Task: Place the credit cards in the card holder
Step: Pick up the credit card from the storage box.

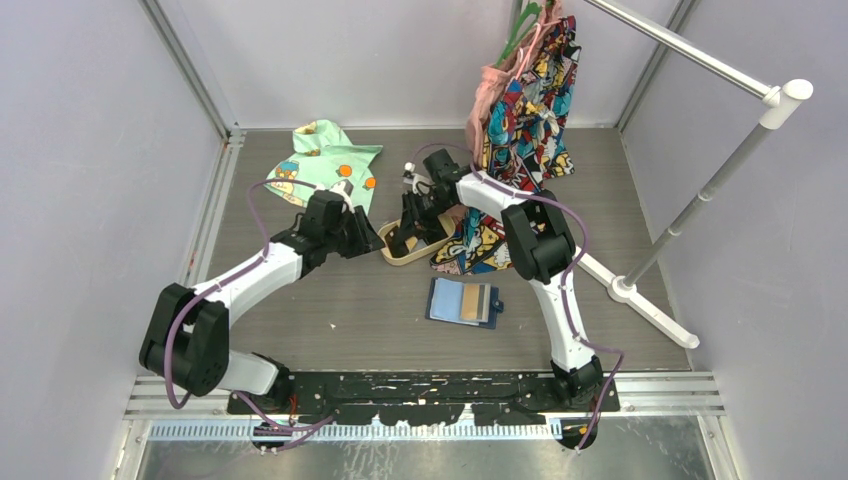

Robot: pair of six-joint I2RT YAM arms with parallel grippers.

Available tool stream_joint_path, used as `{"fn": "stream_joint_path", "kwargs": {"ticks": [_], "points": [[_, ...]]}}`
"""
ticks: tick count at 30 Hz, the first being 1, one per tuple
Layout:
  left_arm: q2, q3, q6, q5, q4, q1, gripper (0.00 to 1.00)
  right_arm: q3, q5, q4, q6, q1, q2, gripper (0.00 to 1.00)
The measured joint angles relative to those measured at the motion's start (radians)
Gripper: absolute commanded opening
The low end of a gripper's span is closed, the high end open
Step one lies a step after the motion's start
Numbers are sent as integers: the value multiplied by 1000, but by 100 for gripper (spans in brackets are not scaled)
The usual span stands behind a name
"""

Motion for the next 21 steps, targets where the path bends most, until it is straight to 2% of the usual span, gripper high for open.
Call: {"fn": "stream_joint_path", "kwargs": {"ticks": [21], "points": [[-14,-11,0,0,1,0,32,-56,26,0,-7,-44,-43,26]]}}
